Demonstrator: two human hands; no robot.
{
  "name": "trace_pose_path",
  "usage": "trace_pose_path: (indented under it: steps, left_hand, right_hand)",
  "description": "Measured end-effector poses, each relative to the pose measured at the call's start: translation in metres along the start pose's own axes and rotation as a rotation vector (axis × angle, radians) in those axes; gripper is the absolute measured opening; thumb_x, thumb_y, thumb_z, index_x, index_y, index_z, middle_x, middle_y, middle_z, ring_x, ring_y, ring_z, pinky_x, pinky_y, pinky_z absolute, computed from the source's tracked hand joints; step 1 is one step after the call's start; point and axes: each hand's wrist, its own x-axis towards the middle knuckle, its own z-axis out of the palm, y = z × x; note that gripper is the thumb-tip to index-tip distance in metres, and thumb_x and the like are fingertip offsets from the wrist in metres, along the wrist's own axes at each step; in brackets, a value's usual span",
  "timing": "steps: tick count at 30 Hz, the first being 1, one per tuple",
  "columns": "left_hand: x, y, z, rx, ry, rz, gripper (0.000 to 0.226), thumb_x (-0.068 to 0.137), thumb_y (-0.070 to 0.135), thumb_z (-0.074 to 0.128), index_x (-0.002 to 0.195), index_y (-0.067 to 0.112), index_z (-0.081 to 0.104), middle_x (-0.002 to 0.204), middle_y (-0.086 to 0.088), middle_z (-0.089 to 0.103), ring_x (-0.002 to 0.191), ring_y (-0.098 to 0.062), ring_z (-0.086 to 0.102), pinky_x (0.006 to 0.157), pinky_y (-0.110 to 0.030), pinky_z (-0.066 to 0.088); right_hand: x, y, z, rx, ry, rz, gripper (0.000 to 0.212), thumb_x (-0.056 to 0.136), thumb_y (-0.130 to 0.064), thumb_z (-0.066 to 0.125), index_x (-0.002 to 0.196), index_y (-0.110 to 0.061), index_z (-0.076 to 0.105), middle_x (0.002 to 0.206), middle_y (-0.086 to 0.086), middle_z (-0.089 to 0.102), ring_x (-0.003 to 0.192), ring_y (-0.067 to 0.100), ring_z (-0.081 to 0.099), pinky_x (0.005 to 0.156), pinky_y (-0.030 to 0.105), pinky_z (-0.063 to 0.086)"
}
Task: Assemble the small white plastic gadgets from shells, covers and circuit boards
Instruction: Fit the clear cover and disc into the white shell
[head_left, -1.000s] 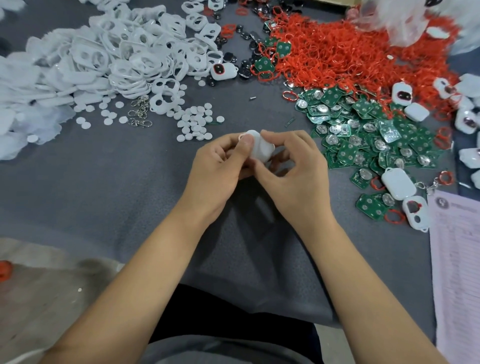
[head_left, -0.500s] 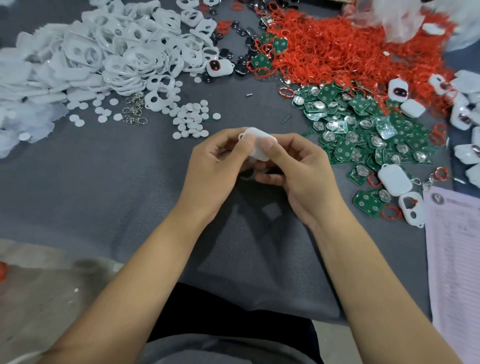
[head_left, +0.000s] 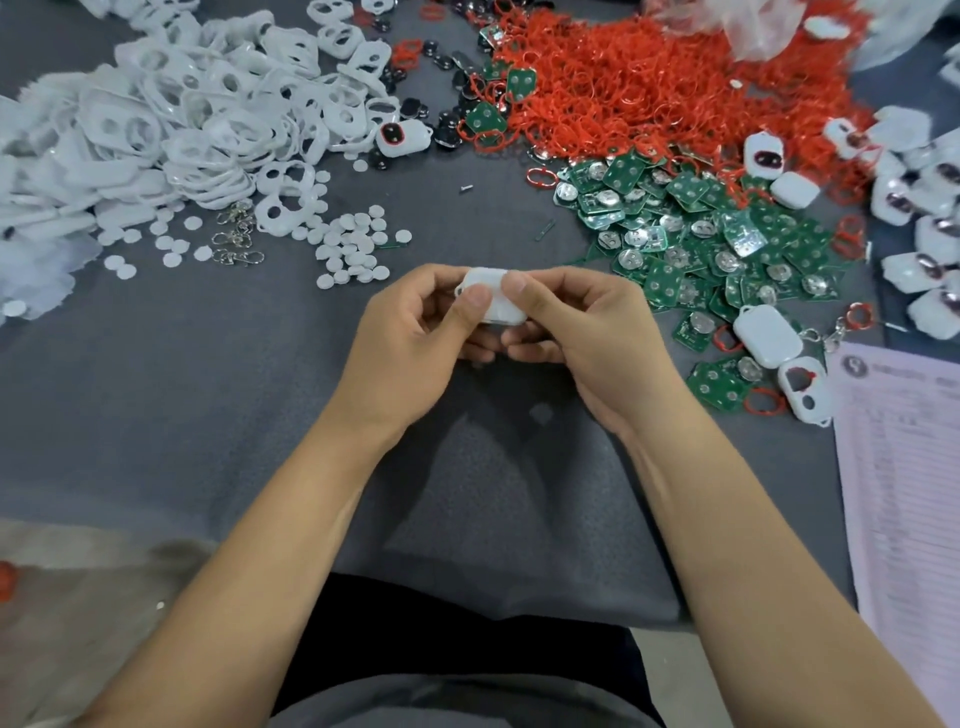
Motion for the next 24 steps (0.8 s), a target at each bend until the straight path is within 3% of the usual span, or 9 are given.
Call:
trace_pose_path:
  steps: [5, 8, 12, 19, 24]
  left_hand:
    - [-0.004, -0.001, 0.003, -0.054, 0.112, 0.006, 0.023, 0.104, 0.022, 0.064, 0.121, 0.006, 0.067, 0.097, -0.006, 0.079, 0.082, -0.022, 0.078, 0.071, -0.032, 0.063]
    - [-0.006, 0.001, 0.001, 0.012, 0.049, 0.043, 0.022, 0.104, 0.025, 0.065, 0.123, 0.013, 0.069, 0.101, -0.004, 0.078, 0.086, -0.019, 0.078, 0.071, -0.032, 0.064]
    - [-0.003, 0.002, 0.001, 0.145, -0.006, 0.092, 0.020, 0.104, 0.026, 0.065, 0.117, 0.014, 0.072, 0.093, -0.001, 0.076, 0.072, -0.016, 0.075, 0.062, -0.028, 0.062]
    - [-0.005, 0.001, 0.001, -0.018, -0.025, 0.081, 0.026, 0.109, 0.024, 0.054, 0.128, 0.016, 0.071, 0.106, -0.002, 0.078, 0.092, -0.017, 0.077, 0.075, -0.028, 0.063]
    - [-0.008, 0.000, 0.002, -0.023, 0.054, 0.104, 0.026, 0.110, 0.023, 0.051, 0.122, 0.015, 0.073, 0.101, 0.001, 0.077, 0.087, -0.019, 0.077, 0.072, -0.033, 0.065]
  right_hand:
    - [0.000, 0.002, 0.000, -0.008, -0.085, -0.055, 0.025, 0.098, -0.006, 0.068, 0.122, -0.005, 0.072, 0.085, 0.003, 0.073, 0.072, 0.012, 0.065, 0.070, 0.025, 0.060]
    - [-0.001, 0.002, -0.005, -0.015, -0.099, -0.047, 0.019, 0.098, -0.004, 0.067, 0.116, -0.004, 0.073, 0.086, 0.009, 0.074, 0.072, 0.013, 0.066, 0.068, 0.024, 0.060]
    - [-0.003, 0.004, -0.006, -0.006, -0.094, -0.011, 0.011, 0.097, -0.002, 0.067, 0.107, -0.001, 0.072, 0.076, 0.005, 0.074, 0.066, 0.012, 0.068, 0.064, 0.021, 0.059]
    - [0.000, 0.001, -0.004, 0.031, -0.095, -0.046, 0.015, 0.099, -0.001, 0.065, 0.111, -0.004, 0.072, 0.090, 0.013, 0.072, 0.074, 0.014, 0.068, 0.067, 0.024, 0.060]
    - [0.001, 0.002, 0.006, 0.056, -0.044, -0.084, 0.008, 0.099, -0.009, 0.067, 0.104, -0.006, 0.072, 0.083, 0.009, 0.073, 0.068, 0.014, 0.067, 0.063, 0.026, 0.060]
